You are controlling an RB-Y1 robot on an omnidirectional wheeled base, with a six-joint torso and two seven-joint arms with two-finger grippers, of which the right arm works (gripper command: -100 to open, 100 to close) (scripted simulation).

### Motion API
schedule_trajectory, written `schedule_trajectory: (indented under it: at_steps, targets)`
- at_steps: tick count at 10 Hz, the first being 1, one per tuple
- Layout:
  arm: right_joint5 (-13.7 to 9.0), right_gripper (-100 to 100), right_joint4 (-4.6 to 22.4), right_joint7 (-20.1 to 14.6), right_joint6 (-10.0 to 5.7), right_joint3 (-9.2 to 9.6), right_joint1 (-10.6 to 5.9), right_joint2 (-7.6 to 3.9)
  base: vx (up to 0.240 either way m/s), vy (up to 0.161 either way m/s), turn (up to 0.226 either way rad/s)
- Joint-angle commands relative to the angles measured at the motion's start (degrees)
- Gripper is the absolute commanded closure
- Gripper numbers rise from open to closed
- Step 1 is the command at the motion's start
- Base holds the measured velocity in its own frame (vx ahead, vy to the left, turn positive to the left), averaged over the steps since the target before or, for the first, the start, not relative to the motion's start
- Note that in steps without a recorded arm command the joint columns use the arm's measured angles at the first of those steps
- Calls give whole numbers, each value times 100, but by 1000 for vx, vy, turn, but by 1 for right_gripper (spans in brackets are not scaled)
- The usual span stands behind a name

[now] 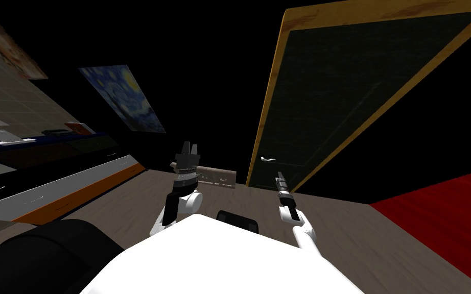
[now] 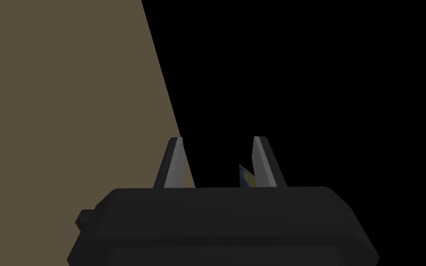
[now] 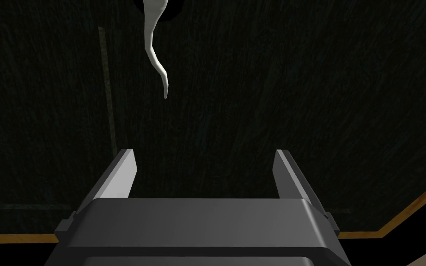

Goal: Pull the door open

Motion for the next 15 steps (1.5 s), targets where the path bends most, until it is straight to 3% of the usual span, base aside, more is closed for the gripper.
schedule_trajectory:
  at_steps: [1,12,13,14,15]
  targets:
    - [39,-100,168,-53,-16,-19,-68,-6,93,-39,60]
    - [267,-100,1466,-354,-264,-171,-585,-77,83,-22,72]
    - [254,-100,1399,-335,-251,-164,-560,-74,37,-21,15]
    - [206,-100,1468,-420,-335,-225,-492,-206,118,30,144]
    - [190,-100,1486,-445,-360,-244,-469,-248,185,30,121]
